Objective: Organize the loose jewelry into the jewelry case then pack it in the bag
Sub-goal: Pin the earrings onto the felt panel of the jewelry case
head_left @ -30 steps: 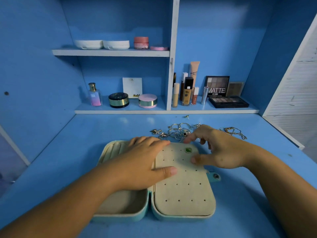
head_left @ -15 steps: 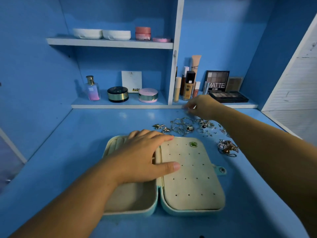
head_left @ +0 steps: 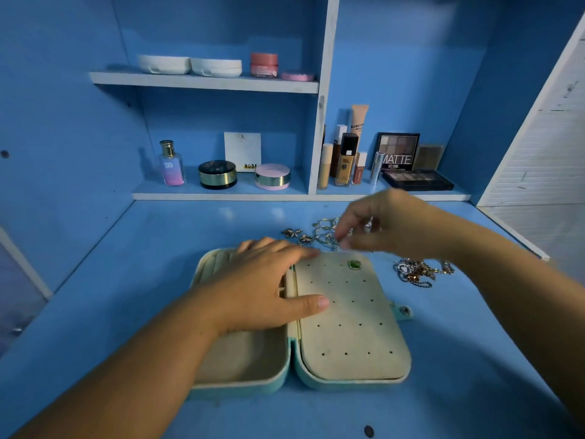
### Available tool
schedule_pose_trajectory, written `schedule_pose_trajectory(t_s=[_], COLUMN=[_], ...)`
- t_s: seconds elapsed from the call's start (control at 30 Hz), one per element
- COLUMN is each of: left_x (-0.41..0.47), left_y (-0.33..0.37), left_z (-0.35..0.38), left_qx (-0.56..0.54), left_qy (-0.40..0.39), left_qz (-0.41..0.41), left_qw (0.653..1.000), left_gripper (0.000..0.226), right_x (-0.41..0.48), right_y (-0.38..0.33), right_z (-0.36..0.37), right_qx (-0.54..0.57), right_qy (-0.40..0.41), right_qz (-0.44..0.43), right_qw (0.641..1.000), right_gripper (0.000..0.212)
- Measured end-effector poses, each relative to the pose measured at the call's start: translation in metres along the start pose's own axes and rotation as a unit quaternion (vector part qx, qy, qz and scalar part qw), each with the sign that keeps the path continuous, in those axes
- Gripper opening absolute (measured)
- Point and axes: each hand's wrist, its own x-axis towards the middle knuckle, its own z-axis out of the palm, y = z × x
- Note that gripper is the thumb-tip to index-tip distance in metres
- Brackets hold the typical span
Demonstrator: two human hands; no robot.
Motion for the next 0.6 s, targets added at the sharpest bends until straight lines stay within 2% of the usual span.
schedule_pose_trajectory(t_s=[0.1, 0.2, 0.23, 0.33, 0.4, 0.5, 0.6], left_x=[0.000, 0.001, 0.002, 0.002, 0.001, 0.002, 0.003], left_y=[-0.002, -0.006, -0.006, -0.002, 0.003, 0.010, 0.012], left_z=[0.000, 0.002, 0.002, 0.000, -0.003, -0.005, -0.003], left_qx=[-0.006, -0.004, -0.002, -0.007, -0.024, -0.035, -0.033], left_qy=[0.000, -0.005, -0.008, -0.026, -0.030, -0.021, -0.002], left_qz=[-0.005, 0.000, 0.000, -0.015, -0.034, -0.056, -0.075], left_qw=[1.000, 1.000, 1.000, 1.000, 0.999, 0.998, 0.997], left_gripper=[0.080, 0.088, 0.089, 0.085, 0.080, 0.076, 0.068], right_x=[-0.024, -0.031, -0.031, -0.029, -0.030, -0.036, -0.034], right_y=[0.000, 0.004, 0.007, 0.033, 0.063, 0.100, 0.114], right_z=[0.022, 0.038, 0.037, 0.020, 0.009, 0.001, 0.002], right_qx=[0.018, 0.021, 0.041, 0.109, 0.073, 0.007, -0.008], right_qy=[-0.004, 0.027, 0.051, 0.153, 0.189, 0.171, 0.151], right_qz=[-0.030, -0.098, -0.095, -0.009, 0.072, 0.168, 0.189], right_qw=[0.999, 0.995, 0.993, 0.982, 0.977, 0.971, 0.970], right_gripper=[0.007, 0.010, 0.011, 0.013, 0.011, 0.013, 0.011])
